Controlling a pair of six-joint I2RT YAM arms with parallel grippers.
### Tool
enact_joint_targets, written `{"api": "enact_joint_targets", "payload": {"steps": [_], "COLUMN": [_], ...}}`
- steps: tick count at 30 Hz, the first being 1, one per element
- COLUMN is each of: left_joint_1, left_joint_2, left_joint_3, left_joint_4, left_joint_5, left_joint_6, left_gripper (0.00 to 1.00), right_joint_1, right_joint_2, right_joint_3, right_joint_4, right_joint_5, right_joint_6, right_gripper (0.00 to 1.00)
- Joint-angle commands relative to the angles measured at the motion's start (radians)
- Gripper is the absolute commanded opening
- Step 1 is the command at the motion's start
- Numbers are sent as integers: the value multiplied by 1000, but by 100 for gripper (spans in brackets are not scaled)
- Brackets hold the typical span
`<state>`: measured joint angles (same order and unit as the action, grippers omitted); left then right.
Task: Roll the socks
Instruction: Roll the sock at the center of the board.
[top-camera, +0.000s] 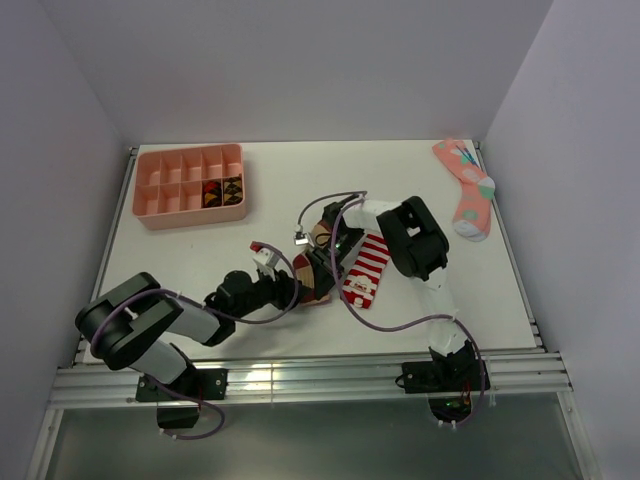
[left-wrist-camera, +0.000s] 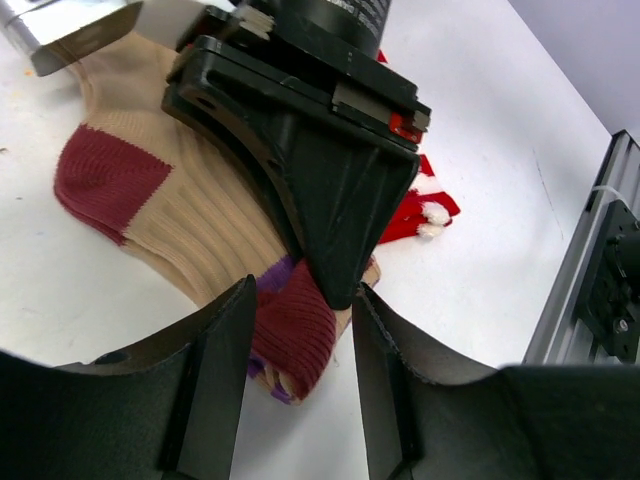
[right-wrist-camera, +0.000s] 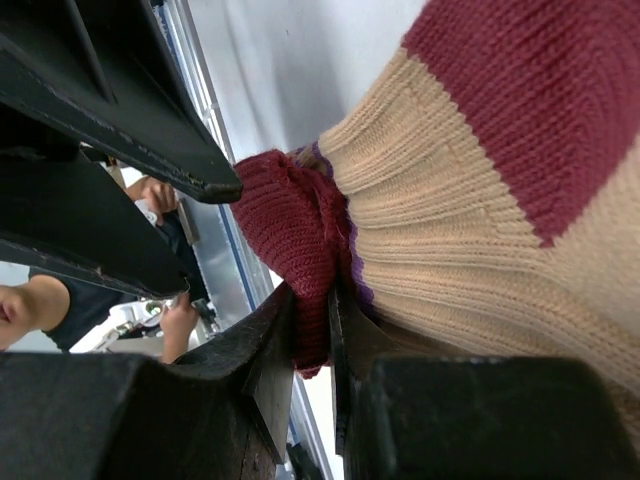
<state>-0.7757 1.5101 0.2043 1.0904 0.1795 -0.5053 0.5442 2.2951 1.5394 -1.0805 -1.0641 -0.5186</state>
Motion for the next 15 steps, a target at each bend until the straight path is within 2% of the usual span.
{"api": "enact_joint_targets", "payload": {"steps": [1, 15], "left_joint_1": [-17, -39], "left_joint_2": [12, 96], "left_joint_3": [-5, 15], "left_joint_4": [97, 103], "left_joint_5": [14, 12], "left_joint_6": [21, 17], "left_gripper": [49, 51], "right_joint_1": [-15, -39], "right_joint_2": [12, 10], "right_joint_3": [33, 25], "right_joint_4": [-16, -18], "right_joint_5": [21, 21], "right_joint_6": [-11, -8], "right_gripper": [23, 23]}}
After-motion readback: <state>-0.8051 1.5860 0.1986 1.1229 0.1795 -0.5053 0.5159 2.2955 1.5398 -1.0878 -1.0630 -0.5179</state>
